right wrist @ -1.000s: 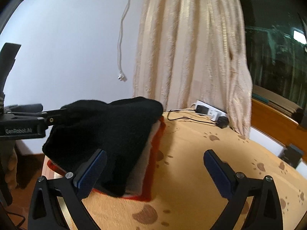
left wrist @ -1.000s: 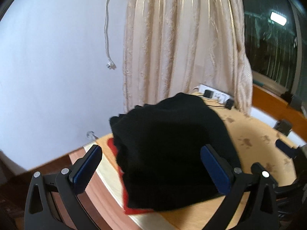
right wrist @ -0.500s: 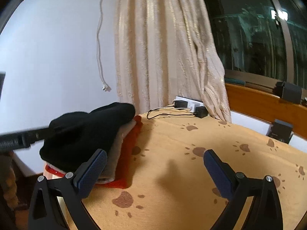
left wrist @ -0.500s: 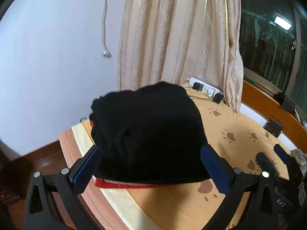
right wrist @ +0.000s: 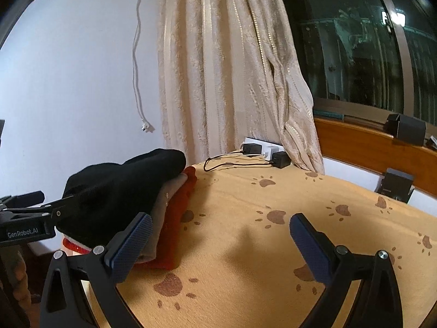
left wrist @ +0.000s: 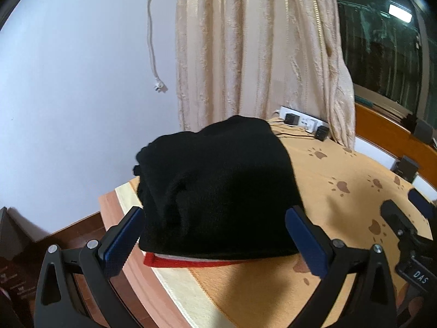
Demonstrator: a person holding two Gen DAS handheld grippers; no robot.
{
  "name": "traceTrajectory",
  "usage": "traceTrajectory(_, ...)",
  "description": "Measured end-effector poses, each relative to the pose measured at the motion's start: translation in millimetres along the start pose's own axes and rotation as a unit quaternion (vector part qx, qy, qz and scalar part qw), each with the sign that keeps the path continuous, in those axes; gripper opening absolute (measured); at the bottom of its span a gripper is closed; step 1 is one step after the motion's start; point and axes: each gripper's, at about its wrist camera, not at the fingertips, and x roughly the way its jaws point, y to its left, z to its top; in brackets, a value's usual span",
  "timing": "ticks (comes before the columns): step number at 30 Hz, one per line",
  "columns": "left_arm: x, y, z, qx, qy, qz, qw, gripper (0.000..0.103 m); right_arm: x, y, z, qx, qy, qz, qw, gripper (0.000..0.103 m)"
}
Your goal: Fold clothes
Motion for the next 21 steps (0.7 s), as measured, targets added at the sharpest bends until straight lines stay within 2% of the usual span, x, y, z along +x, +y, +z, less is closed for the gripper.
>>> traceTrajectory(4, 5, -3, 0, 0.000, 0.015, -0.009, 0.9999, 0.103, 1, 4, -1, -0.012, 0.002, 0.001, 1.000, 0.102)
traceTrajectory(11, -3, -4, -1, 0.005, 0.002, 0.004, 1.0000, 0.103, -1, 8, -1, -0.016, 0.003, 0.008, 1.000, 0.102)
traceTrajectory(16, -15, 7, -3, 0.008, -0.028, 0.044, 0.9986, 0.103, -7, 19, 1, -0.014, 0.001, 0.040, 0.999, 0.102)
traceTrajectory(21, -29, 25, -5, 0.007, -0.054, 0.079, 0.9954, 0.103, -18, 44, 1, -0.050, -0.004, 0.067, 0.997, 0.102)
